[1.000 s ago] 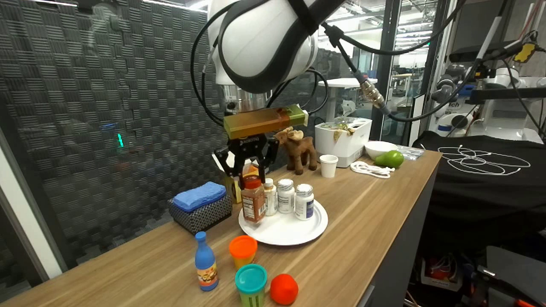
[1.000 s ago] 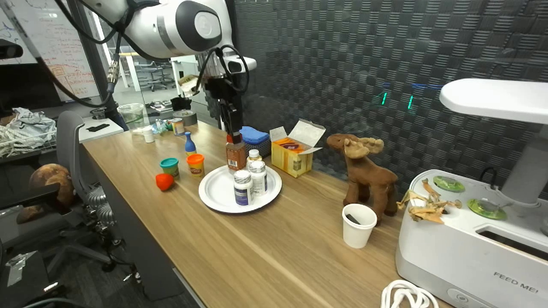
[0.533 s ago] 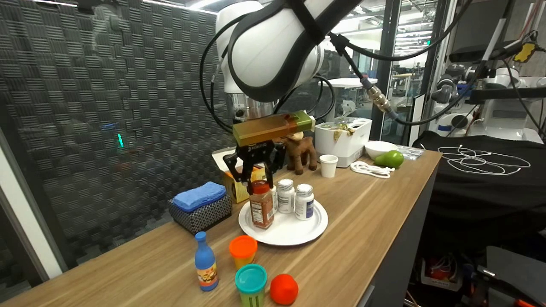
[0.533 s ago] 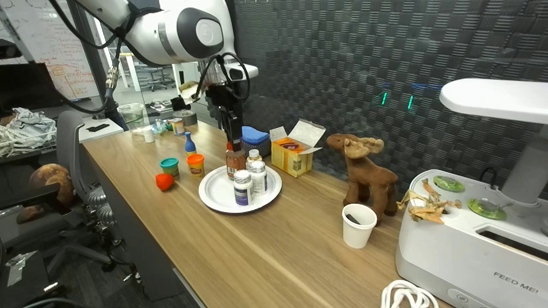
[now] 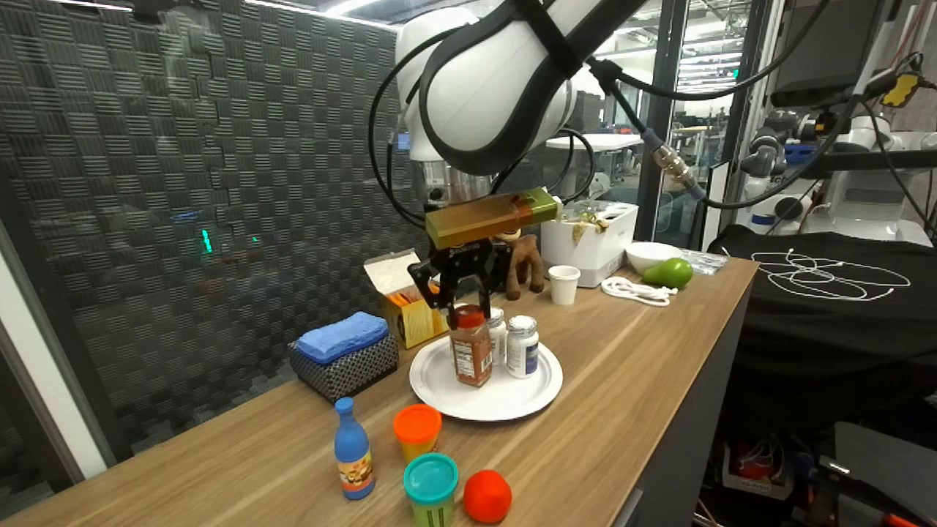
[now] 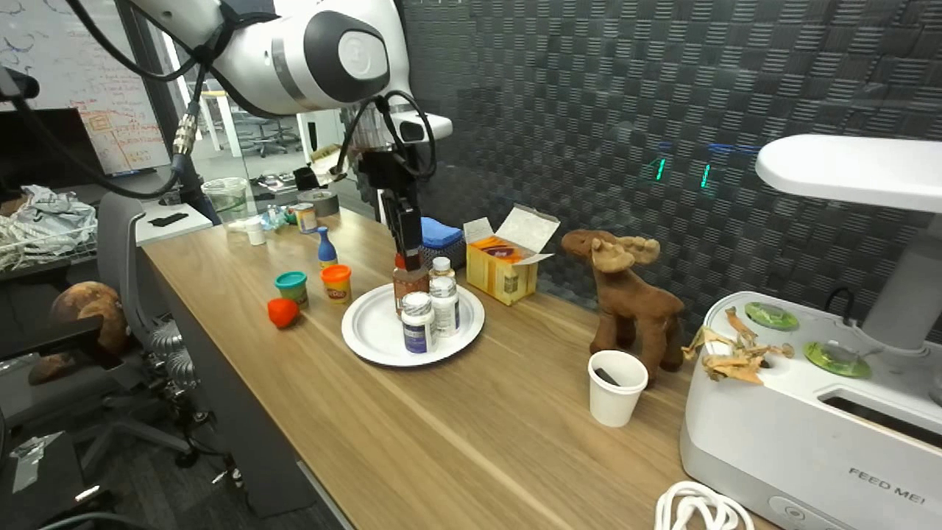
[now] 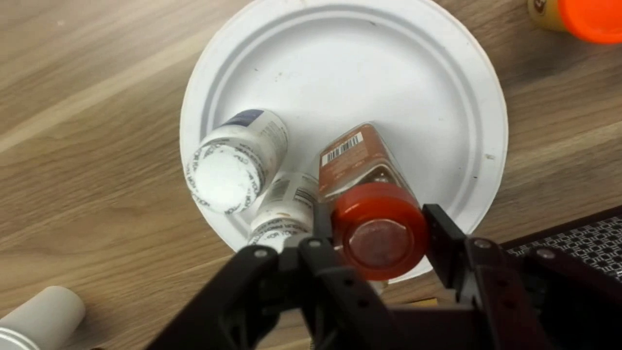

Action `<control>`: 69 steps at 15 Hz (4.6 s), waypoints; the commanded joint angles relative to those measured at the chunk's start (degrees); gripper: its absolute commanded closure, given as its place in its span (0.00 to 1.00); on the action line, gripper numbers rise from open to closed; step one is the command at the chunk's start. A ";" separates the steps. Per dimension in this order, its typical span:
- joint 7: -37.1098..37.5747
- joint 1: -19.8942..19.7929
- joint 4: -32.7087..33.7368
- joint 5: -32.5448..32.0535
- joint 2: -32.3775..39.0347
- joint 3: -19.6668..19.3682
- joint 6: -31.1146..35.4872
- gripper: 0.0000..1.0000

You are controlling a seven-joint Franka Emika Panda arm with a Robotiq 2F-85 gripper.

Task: Pick up all the objects surrounding the white plate and arrange them on the plate

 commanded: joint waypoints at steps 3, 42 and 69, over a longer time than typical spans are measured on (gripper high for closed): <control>1.41 -1.06 -4.68 -2.05 -3.48 -0.67 1.91 0.76; 37.22 5.53 -4.88 -1.08 0.06 7.47 2.80 0.00; 39.15 4.98 -1.33 6.59 4.93 6.82 5.79 0.49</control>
